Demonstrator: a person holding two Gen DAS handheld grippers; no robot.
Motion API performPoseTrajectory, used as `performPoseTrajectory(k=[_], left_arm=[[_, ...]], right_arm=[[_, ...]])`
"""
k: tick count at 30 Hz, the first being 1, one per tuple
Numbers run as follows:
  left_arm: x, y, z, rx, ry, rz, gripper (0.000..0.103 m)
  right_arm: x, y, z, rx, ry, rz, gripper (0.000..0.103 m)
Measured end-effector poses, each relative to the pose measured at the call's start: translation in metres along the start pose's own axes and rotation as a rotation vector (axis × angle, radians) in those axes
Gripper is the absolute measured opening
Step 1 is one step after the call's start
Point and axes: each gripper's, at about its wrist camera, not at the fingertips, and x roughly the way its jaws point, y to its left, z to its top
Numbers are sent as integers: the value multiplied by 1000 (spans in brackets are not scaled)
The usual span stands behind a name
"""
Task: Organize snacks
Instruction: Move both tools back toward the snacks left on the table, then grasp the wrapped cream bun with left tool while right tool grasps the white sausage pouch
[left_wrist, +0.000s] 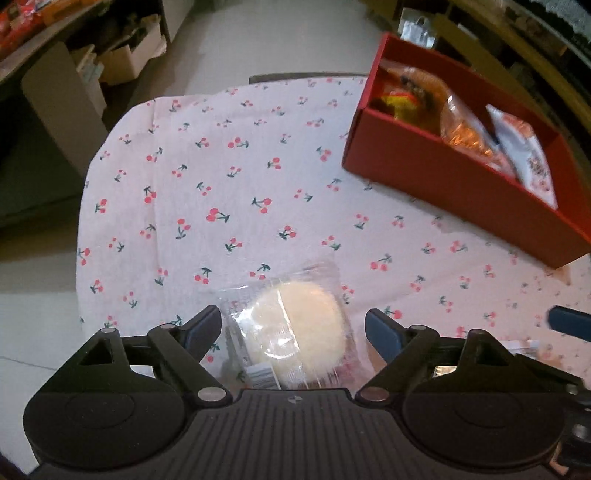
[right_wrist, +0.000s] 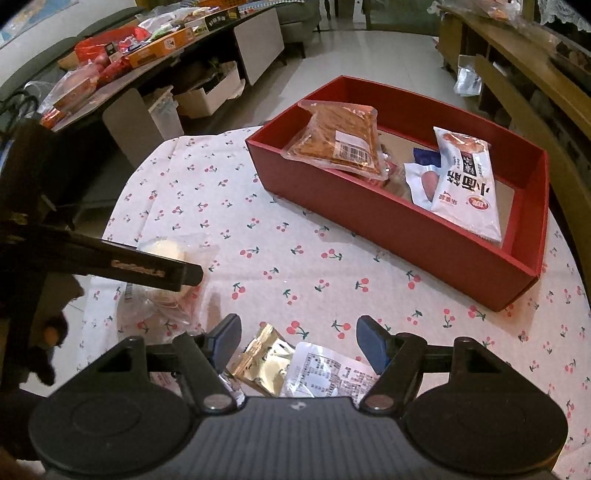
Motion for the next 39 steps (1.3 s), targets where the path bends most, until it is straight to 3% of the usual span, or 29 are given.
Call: performPoseTrajectory(k=[3,9,19,27,35,39], left_arm=[[14,-1,-1,-19,38,22,80],[6,-4,-7,-20,21,17,66],[-13,-14,-16,2,4,-44,65],[-17,-20,-16,3,8,-83,65],[-25,-22,-16,5,-9,-106,65],[-27,-26,-15,16,-15,-115,65]], right_arm=[[2,-3,-2,2,9,-8,83],[4,-14,-1,7,19,-25,83],[24,-47,-4,57,66,-49,83],[41,-43,-11,34,122,54,83],[18,-34,-48,44,200,104,85],[9,-21,-57,-27,182,55,85]])
